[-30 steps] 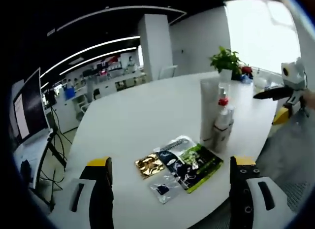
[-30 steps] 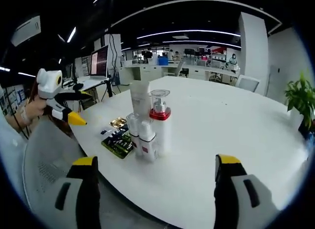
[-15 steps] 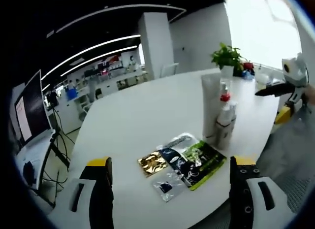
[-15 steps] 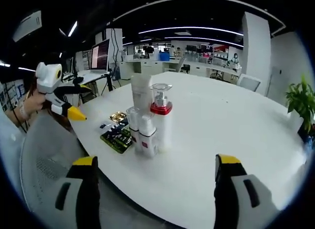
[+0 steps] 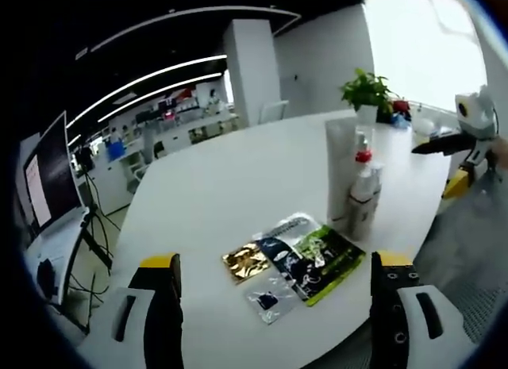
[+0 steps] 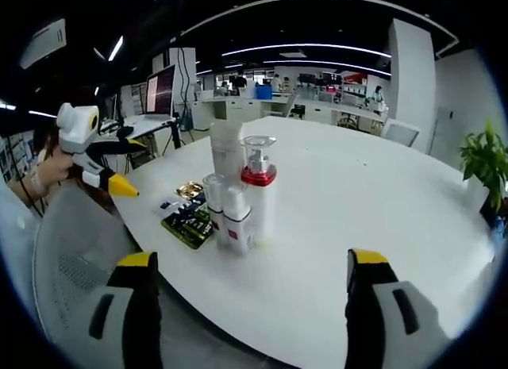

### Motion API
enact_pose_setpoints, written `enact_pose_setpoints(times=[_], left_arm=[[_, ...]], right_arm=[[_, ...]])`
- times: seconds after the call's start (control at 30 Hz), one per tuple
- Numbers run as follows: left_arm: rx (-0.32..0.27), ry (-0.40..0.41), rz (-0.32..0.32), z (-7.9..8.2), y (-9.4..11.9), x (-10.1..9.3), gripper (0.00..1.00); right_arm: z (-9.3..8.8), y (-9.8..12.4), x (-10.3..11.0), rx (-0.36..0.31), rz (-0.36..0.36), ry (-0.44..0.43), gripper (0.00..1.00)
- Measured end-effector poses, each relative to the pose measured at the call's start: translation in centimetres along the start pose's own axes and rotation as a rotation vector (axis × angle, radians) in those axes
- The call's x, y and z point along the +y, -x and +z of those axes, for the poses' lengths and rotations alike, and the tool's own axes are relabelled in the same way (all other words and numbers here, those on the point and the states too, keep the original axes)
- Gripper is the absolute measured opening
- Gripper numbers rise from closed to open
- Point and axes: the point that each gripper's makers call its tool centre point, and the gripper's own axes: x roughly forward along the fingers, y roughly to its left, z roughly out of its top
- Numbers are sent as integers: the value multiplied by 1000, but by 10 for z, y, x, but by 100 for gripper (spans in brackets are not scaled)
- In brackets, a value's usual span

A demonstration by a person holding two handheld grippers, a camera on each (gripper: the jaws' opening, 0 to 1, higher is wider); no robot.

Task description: Arrange the skincare products in the storage area until every visible bottle or jar stands upright without overlapping.

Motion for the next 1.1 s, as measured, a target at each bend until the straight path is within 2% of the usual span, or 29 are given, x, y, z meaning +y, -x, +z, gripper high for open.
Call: enact_pose_setpoints(times=[0.53,1.1], left_arm=[[9,-4,-9,-3,-2,1,97],[17,-9,-15,-5,-2,0,97]], right_arm=[[-4,-2,2,27,8,13,99],[-4,-2,3,27,12,15,99]])
